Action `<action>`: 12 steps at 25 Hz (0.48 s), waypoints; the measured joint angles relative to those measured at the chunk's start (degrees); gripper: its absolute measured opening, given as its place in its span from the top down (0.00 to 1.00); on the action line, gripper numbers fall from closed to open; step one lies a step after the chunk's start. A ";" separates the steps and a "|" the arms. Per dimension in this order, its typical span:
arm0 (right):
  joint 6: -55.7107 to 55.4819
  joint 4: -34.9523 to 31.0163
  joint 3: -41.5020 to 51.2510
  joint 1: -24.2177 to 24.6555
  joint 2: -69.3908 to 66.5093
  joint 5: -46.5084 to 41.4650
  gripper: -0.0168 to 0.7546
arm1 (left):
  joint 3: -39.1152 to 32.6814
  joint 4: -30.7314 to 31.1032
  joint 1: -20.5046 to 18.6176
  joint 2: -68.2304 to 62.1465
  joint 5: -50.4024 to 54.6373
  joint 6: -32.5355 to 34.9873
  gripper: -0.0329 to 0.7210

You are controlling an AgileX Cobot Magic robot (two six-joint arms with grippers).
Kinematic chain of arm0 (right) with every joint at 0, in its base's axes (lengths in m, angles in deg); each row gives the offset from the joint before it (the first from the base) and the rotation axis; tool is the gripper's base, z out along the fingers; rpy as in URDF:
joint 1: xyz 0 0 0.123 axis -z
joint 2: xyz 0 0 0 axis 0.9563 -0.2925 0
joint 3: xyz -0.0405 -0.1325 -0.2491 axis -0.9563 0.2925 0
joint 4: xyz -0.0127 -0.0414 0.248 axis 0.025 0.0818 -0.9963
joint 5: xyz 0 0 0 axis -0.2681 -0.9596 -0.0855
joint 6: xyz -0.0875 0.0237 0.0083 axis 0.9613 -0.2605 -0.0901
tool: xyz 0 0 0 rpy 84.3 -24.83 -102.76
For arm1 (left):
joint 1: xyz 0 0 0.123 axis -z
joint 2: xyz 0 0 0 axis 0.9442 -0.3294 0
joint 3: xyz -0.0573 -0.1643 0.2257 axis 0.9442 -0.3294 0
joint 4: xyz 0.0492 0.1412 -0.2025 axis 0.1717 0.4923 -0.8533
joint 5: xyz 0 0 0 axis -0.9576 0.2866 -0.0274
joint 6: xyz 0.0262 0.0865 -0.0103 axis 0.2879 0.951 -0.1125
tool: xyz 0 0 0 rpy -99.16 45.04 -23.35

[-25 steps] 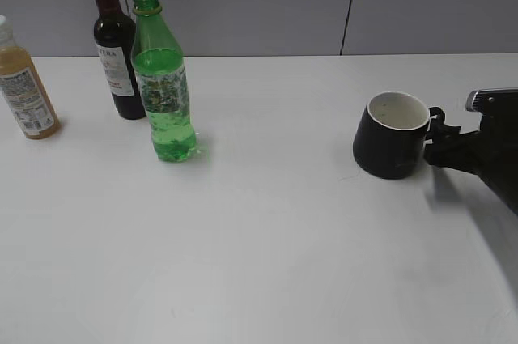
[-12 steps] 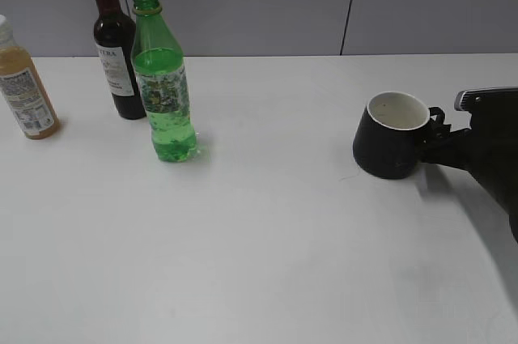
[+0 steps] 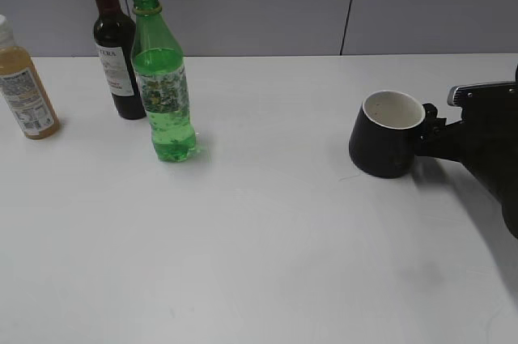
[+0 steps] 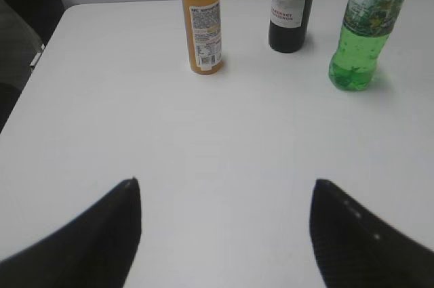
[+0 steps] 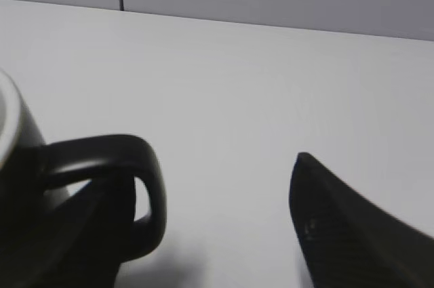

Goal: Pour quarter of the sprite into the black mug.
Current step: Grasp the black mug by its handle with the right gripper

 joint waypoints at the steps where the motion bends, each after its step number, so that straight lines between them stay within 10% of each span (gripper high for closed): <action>1: 0.15 0.47 0.00 0.28 0.00 0.00 0.33 | 0.00 0.00 0.00 0.00 0.00 0.00 0.18; 8: 0.92 4.11 -0.18 0.39 0.00 -0.11 0.90 | 0.00 0.00 0.00 0.00 0.00 0.00 0.18; 12: 1.31 4.11 0.41 0.39 0.00 0.25 0.92 | 0.00 0.00 0.00 0.00 0.00 0.00 0.18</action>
